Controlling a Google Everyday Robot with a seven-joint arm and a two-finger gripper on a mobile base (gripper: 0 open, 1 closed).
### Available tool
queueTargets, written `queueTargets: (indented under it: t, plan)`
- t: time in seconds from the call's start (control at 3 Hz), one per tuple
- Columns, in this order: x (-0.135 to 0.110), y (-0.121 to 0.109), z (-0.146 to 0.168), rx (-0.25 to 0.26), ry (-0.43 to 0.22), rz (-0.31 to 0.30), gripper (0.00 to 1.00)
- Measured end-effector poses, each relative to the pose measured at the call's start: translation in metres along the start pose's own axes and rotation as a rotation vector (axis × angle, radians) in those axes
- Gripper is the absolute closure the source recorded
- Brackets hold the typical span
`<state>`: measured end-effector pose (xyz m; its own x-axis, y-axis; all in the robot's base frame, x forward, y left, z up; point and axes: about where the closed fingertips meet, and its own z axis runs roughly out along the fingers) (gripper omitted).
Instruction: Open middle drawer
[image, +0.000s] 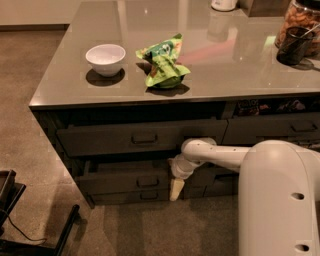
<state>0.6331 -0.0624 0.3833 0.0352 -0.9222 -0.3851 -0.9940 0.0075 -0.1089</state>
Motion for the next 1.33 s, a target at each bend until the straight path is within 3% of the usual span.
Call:
queueTargets:
  t: [0.67,1.0,1.33]
  plan:
    - [-0.005,0.031,-0.036,-0.049,0.033,0.053,0.0]
    - [-0.007,0.047,-0.054,-0.073,0.019,0.086,0.0]
    - [-0.007,0.047,-0.055,-0.074,0.019,0.087,0.0]
